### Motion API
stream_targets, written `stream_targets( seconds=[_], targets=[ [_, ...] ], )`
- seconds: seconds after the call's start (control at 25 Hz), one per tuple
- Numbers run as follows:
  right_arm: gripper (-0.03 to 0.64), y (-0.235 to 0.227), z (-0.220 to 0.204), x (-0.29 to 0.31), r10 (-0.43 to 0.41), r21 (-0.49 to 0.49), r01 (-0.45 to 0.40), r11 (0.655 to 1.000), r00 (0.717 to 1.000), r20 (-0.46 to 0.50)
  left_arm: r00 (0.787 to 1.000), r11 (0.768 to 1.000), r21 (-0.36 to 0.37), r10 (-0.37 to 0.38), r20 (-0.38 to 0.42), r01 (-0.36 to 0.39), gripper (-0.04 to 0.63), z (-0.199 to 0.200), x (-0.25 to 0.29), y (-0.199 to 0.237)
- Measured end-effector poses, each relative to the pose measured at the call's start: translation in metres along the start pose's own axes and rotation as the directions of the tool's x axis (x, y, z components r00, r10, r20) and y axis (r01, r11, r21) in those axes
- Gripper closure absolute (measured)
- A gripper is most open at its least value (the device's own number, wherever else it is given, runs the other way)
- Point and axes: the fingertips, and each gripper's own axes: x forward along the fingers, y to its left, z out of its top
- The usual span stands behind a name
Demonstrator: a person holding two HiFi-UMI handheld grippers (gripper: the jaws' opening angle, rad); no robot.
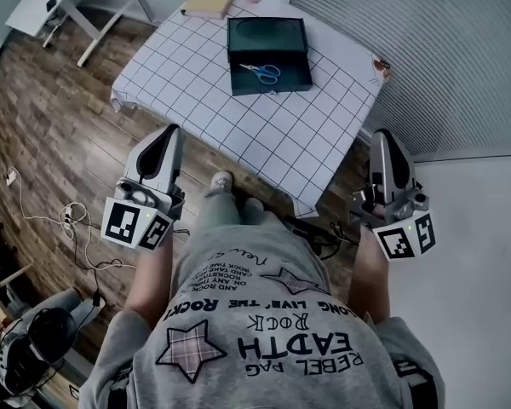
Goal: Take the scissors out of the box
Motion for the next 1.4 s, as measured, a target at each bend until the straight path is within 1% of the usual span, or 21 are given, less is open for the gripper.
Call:
stream_targets(
  seconds=[0.24, 0.48, 0.6, 0.72, 0.92, 1.0, 1.16, 1.24, 1.4],
  targets=[
    [0.601, -0.015, 0.001, 0.019, -0.043, -0.017, 0.043, 0.999, 0.999, 0.005, 0.999, 0.998, -0.010, -0.054, 0.000, 0.054, 0.586, -0.002, 0.035, 0.015],
    [0.601, -0.025, -0.005, 0.061, -0.085, -0.008, 0.085, 0.996, 0.996, 0.017, 0.991, 0.991, -0.002, -0.132, 0.017, 0.132, 0.586, 0.013, 0.079, 0.051],
    [0.601, -0.029, -0.006, 0.086, -0.102, 0.014, 0.101, 0.995, 0.994, 0.043, 0.987, 0.987, 0.002, -0.162, 0.008, 0.162, 0.586, 0.015, 0.101, 0.073],
    [0.601, -0.036, -0.004, 0.105, -0.148, 0.006, 0.148, 0.989, 0.986, 0.082, 0.980, 0.980, -0.001, -0.200, -0.002, 0.200, 0.586, 0.016, 0.124, 0.093],
    [0.601, -0.044, -0.013, 0.136, -0.211, 0.009, 0.211, 0.978, 0.974, 0.089, 0.962, 0.962, -0.005, -0.273, -0.027, 0.272, 0.586, 0.014, 0.160, 0.120],
    [0.601, -0.049, -0.019, 0.144, -0.245, 0.015, 0.244, 0.970, 0.966, 0.087, 0.952, 0.953, -0.018, -0.303, -0.036, 0.303, 0.586, 0.010, 0.170, 0.125],
    [0.601, -0.053, -0.033, 0.158, -0.280, 0.041, 0.278, 0.960, 0.958, 0.065, 0.916, 0.918, -0.061, -0.396, -0.066, 0.392, 0.586, -0.004, 0.183, 0.118],
    [0.601, -0.053, -0.037, 0.164, -0.283, 0.041, 0.281, 0.959, 0.958, 0.048, 0.905, 0.908, -0.083, -0.417, -0.080, 0.411, 0.586, -0.010, 0.186, 0.115],
    [0.601, -0.060, -0.043, 0.166, -0.289, 0.053, 0.287, 0.956, 0.957, 0.025, 0.900, 0.903, -0.111, -0.426, -0.094, 0.415, 0.586, -0.018, 0.190, 0.111]
  ],
)
